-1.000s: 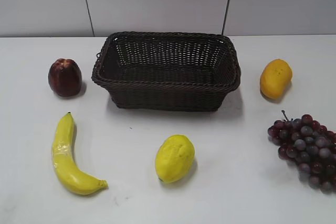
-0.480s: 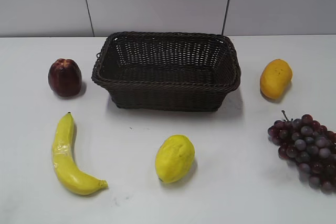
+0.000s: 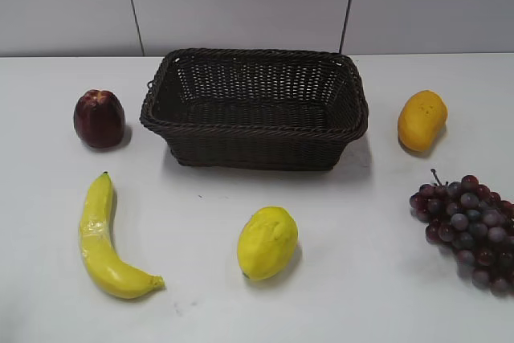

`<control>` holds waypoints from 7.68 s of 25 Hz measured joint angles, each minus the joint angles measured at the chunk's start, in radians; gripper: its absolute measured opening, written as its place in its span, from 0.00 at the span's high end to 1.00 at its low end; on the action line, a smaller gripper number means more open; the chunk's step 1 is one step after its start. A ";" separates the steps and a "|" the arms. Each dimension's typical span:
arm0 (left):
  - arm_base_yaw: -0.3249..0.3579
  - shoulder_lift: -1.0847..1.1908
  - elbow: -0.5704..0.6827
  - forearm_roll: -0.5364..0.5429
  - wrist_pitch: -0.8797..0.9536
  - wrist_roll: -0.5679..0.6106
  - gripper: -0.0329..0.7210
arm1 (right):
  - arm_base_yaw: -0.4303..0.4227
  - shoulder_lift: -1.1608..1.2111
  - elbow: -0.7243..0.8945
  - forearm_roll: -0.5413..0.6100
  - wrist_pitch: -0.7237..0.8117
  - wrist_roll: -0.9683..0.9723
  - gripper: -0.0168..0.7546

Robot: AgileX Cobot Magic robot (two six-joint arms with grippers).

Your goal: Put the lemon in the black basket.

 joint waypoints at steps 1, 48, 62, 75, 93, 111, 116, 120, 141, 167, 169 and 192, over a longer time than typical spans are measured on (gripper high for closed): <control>-0.011 0.026 -0.017 0.000 0.000 0.000 0.30 | 0.000 0.000 0.000 0.000 0.000 0.000 0.24; -0.918 1.129 -0.692 0.019 -0.187 -0.121 0.16 | 0.000 0.000 0.000 0.000 0.000 0.000 0.24; -0.918 1.236 -0.692 -0.006 -0.235 -0.153 0.17 | 0.000 0.000 0.000 0.000 0.000 0.000 0.24; -0.917 1.283 -0.693 -0.037 -0.278 -0.169 0.22 | 0.000 0.000 0.000 0.000 0.000 0.000 0.24; -0.902 1.054 -0.694 0.076 -0.371 -0.169 0.23 | 0.000 0.000 0.000 0.000 0.000 0.000 0.24; -0.677 1.123 -0.799 0.276 -0.639 -0.169 0.23 | 0.000 0.000 0.000 0.000 0.000 0.000 0.24; -0.669 1.254 -0.882 0.283 -0.653 -0.169 0.23 | 0.000 0.000 0.000 0.000 0.000 0.000 0.24; -0.669 1.338 -0.947 0.283 -0.655 -0.169 0.23 | 0.000 0.000 0.000 0.000 0.000 0.000 0.24; -0.654 1.462 -1.013 0.243 -0.595 -0.169 0.05 | 0.000 0.000 0.000 0.000 0.000 0.000 0.24; -0.290 1.247 -1.159 0.079 0.148 -0.126 0.17 | 0.000 0.000 0.000 0.000 0.000 0.000 0.24; -0.248 1.230 -1.159 0.062 0.149 -0.105 0.17 | 0.000 0.000 0.000 0.000 0.000 0.000 0.24; 0.017 0.719 -0.495 0.084 0.153 -0.026 0.17 | 0.000 0.000 0.000 0.000 0.000 0.000 0.24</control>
